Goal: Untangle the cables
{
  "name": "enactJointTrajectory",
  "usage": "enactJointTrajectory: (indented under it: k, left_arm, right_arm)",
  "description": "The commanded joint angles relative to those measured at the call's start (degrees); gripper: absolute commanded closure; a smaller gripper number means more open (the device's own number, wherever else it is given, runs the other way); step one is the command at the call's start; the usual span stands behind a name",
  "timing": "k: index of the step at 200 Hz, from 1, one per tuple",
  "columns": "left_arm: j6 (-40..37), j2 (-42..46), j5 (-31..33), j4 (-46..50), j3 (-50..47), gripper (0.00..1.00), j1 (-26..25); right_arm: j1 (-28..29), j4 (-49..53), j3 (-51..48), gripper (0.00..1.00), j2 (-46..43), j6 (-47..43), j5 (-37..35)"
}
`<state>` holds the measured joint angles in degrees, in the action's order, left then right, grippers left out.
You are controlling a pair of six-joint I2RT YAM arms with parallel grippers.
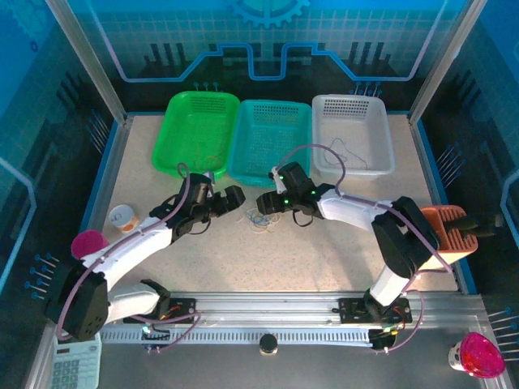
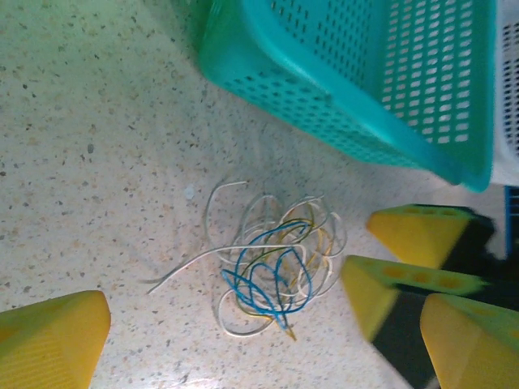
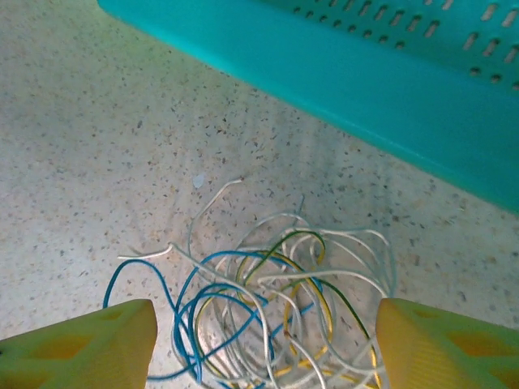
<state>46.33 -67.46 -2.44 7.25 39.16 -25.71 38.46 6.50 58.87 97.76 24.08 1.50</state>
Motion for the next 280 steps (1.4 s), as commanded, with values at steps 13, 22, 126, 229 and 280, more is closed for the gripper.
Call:
enactJointTrajectory:
  k: [13,22,126,229,280]
  left_arm:
    - [3.15,3.49,-0.67,-0.85,-1.32,0.01,1.01]
    - [3.29,4.09,-0.27,-0.52,-1.52,0.01,1.19]
    - [6.43,5.85,-1.26,-1.81,-3.58,0.01,2.51]
    - [9.56,2.45,-8.53,-10.95,-8.00,0.05,2.46]
    - [11.50,-0.59,-10.15,-17.21,-9.02,0.23,2.27]
  right_arm:
    - [3.20,3.87,3.83,0.28,5.33,-2.02,-7.16]
    - [3.80,3.77,4.20,0.27,6.44,-2.03,-7.56]
    - [5.08,1.30,0.01,0.95,4.07,-1.10,-4.82]
    - [4.77,-1.80,-8.16,1.00,-10.63,3.90,-3.15]
    - [3.65,-2.71,-10.40,1.00,-14.29,5.62,-0.58]
